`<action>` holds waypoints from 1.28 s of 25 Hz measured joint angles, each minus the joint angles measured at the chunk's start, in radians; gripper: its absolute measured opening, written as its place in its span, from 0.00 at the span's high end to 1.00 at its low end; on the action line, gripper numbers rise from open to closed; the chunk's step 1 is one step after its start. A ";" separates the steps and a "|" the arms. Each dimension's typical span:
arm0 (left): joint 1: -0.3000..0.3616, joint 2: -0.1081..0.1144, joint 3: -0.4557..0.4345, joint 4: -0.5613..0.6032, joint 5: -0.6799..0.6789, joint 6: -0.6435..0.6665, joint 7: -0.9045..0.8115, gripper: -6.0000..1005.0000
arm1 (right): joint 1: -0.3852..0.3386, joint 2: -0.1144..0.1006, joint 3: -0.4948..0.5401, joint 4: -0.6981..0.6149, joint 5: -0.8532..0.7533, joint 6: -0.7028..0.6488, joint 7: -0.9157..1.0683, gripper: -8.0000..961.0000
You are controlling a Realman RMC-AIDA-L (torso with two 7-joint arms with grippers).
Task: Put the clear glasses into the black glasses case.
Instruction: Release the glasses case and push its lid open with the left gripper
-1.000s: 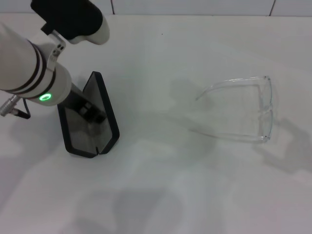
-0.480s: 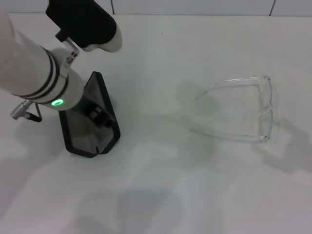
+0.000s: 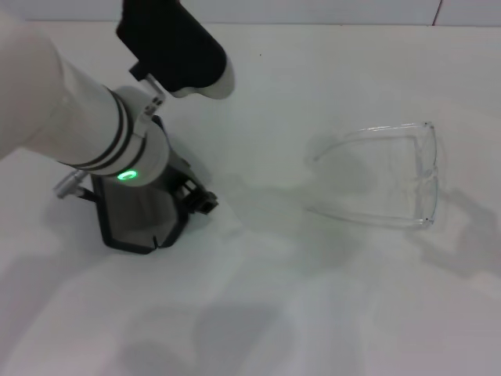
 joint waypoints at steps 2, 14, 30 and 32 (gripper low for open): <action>-0.006 -0.001 0.008 -0.012 -0.024 -0.015 0.001 0.39 | 0.000 0.000 0.000 0.006 0.000 0.003 -0.001 0.09; -0.029 0.000 0.058 0.075 -0.013 -0.011 -0.050 0.39 | -0.010 -0.003 0.000 0.022 -0.003 0.004 -0.005 0.09; 0.015 0.013 -0.131 0.047 0.035 0.046 0.064 0.39 | -0.009 -0.003 0.002 0.022 0.000 -0.006 -0.003 0.09; 0.017 0.014 -0.133 0.037 0.035 0.041 0.067 0.39 | -0.005 -0.003 0.002 0.022 0.000 -0.006 -0.001 0.09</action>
